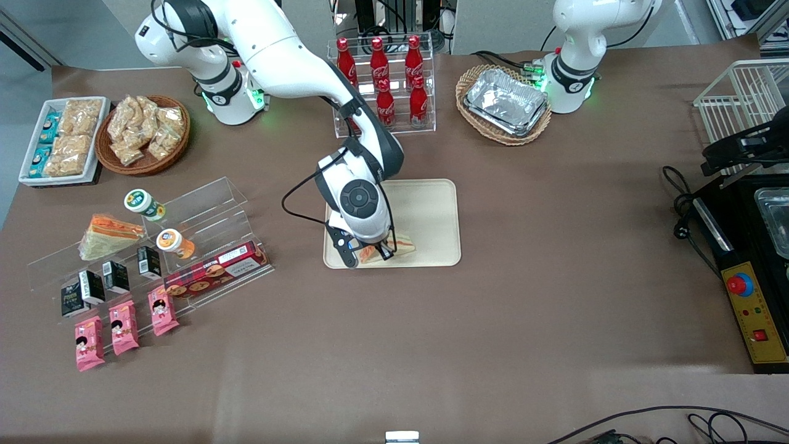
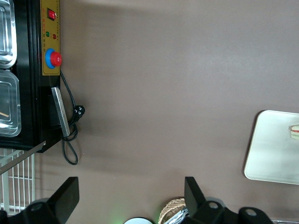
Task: Place sandwich on tray
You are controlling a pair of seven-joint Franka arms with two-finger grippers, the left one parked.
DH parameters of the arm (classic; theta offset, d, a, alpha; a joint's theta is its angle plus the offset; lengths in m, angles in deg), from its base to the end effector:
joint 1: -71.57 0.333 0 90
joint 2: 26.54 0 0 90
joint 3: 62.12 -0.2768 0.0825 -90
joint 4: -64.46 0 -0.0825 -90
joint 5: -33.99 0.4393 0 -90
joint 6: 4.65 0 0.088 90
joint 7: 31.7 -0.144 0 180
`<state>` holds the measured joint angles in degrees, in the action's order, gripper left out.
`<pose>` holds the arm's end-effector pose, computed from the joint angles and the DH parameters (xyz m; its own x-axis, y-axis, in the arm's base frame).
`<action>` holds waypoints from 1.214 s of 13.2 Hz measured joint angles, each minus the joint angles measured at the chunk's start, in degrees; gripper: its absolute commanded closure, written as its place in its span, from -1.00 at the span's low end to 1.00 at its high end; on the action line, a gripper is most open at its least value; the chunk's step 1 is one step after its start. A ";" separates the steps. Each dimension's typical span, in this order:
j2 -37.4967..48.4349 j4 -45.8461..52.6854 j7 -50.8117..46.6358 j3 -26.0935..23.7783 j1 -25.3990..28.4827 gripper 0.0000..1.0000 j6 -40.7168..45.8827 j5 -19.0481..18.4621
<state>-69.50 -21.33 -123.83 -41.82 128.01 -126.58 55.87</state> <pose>0.5552 0.4641 0.1412 0.4404 -0.8953 -0.0675 -0.8930 -0.4446 0.0701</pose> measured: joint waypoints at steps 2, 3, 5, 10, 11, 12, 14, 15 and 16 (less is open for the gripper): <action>-0.04 0.01 0.00 0.11 0.00 -1.00 -0.09 0.00; -0.02 0.06 0.03 0.34 -0.05 -1.00 -0.19 0.00; 0.31 0.46 1.48 1.43 -0.42 -1.00 -0.35 -0.01; 5.62 0.91 22.10 3.51 -7.32 -1.00 4.43 -0.02; 7.15 0.95 27.44 3.57 -9.48 -1.00 6.18 -0.06; 8.60 0.98 31.94 3.66 -11.47 -1.00 7.80 -0.60; 11.53 1.09 39.97 3.75 -15.28 -1.00 10.83 -2.87; 13.11 1.15 43.99 3.78 -17.08 -1.00 12.56 -3.88; 14.74 1.25 48.16 3.81 -18.97 -1.00 14.27 -4.78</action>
<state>-54.76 -20.08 -75.67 -38.00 109.04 -112.31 51.09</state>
